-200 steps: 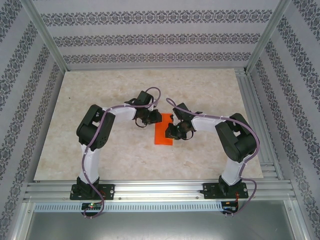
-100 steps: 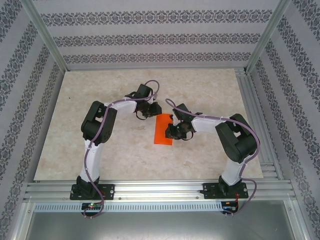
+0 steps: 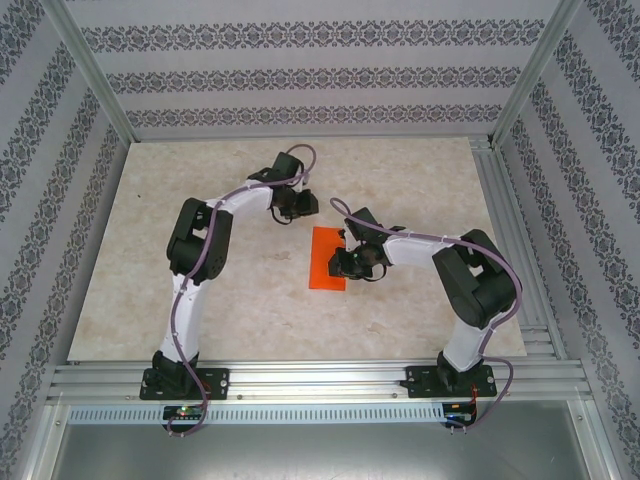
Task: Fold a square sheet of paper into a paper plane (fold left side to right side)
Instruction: First fold the square sheet of paper in half at the center of the table, then fold the triangle a second time at the center of the table.
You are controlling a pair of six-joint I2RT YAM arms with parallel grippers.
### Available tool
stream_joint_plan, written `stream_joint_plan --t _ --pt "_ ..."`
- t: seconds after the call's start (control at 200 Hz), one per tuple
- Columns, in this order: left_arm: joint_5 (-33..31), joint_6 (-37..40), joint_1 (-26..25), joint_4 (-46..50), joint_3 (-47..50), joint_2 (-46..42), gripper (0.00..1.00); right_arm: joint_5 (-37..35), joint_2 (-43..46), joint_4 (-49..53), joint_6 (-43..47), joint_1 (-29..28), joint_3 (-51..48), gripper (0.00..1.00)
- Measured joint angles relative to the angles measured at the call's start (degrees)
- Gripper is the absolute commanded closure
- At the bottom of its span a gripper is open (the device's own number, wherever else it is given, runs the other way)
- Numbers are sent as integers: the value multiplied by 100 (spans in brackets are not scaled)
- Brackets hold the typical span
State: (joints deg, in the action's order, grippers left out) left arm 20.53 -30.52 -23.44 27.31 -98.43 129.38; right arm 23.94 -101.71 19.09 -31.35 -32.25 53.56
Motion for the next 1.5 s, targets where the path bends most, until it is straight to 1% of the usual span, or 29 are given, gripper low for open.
stream_joint_plan --t 0.065,0.15,0.265,0.345,0.44,0.595,0.694,0.784,1.029,1.194,1.334,1.504 --pt "-120 76 125 37 101 -249 72 -52 76 186 17 4 61 67" --pt "-205 140 236 31 592 -929 71 -101 284 385 44 55 144 61" --pt "-168 120 201 -256 1727 -2282 69 -149 791 494 114 249 201 55" --pt "-133 -2 96 -581 2667 -3198 69 -140 1091 487 111 452 201 54" --pt "-120 -269 -199 -940 3630 -3847 69 -11 1215 334 96 675 92 54" --pt "-203 -673 -887 -1244 4575 -4017 68 348 1084 59 -103 852 -267 54" --pt "-372 -846 -1244 -1279 4872 -4162 68 562 859 -125 -297 852 -374 55" --pt "-533 -922 -1416 -1346 4933 -4341 68 691 649 -282 -466 855 -382 57" --pt "-914 -946 -1567 -1491 4933 -4572 67 809 267 -490 -741 879 -378 57" --pt "-999 -946 -1576 -1491 4933 -4572 67 817 170 -522 -791 876 -369 58" --pt "-1062 -944 -1576 -1491 4933 -4570 67 872 118 -566 -804 879 -317 62" --pt "-1064 -944 -1576 -1491 4933 -4570 66 916 63 -634 -807 876 -271 62"
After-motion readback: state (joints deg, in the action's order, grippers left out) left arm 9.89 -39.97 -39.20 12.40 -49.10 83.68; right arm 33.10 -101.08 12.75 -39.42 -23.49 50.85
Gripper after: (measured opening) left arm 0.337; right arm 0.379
